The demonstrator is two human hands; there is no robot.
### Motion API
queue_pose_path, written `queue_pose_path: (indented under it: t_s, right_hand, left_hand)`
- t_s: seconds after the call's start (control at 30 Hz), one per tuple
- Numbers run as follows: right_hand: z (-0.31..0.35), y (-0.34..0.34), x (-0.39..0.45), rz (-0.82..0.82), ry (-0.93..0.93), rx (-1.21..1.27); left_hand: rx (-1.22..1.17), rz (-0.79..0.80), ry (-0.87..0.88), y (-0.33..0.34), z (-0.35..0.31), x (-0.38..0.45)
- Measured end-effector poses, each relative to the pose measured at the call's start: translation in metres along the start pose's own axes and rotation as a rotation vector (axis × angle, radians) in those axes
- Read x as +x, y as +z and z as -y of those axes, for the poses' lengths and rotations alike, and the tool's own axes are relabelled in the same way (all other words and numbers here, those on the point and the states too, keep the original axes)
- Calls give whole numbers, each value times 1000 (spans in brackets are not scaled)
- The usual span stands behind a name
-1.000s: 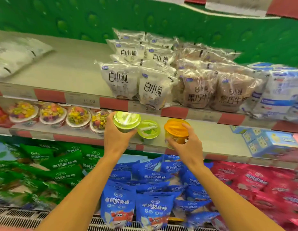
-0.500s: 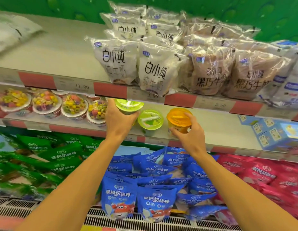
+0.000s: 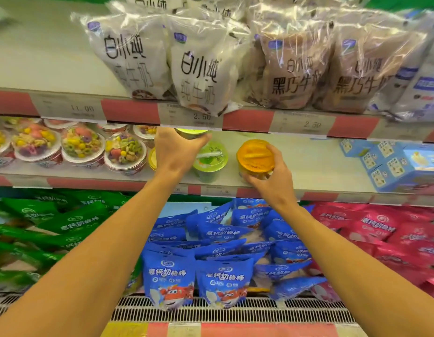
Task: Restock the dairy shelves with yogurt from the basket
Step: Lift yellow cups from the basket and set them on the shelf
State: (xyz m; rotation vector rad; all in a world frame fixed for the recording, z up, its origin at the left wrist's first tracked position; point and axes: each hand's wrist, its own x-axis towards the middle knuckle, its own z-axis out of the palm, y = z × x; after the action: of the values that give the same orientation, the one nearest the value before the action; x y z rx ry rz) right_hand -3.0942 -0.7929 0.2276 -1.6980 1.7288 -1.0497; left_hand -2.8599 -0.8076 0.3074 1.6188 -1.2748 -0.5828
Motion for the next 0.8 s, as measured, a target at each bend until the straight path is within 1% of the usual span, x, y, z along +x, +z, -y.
queue_pose_path:
  t_s: [0.07, 0.13, 0.23, 0.3, 0.4, 0.47, 0.57, 0.63, 0.67, 0.8]
  right_hand:
    - [-3, 1, -2, 13, -2, -2]
    - [-1, 3, -4, 15, -18, 0]
    - [-2, 2, -4, 11, -51, -19]
    - [-5, -1, -5, 8, -64, -10]
    - [-5, -4, -4, 21, -78, -20]
    - [-5, -5, -3, 39, -90, -33]
    - [-4, -7, -2, 71, -83, -39]
    - [0, -8, -2, 78, -71, -28]
    - [1, -7, -3, 81, -62, -20]
    - [9, -7, -4, 82, -41, -20]
  left_hand:
    - [-19, 28, -35, 10, -1, 5]
    - [-28, 74, -111, 16, -1, 15]
    - [-25, 235, -183, 26, -6, 27]
    - [34, 299, -150, 31, -9, 31]
    - [51, 367, -137, 35, -9, 39]
    - [121, 388, -135, 41, -9, 44]
    - [286, 398, -204, 50, -12, 46]
    - [399, 382, -194, 49, -9, 46]
    - [410, 367, -200, 49, -4, 48]
    - [334, 319, -234, 40, 10, 57]
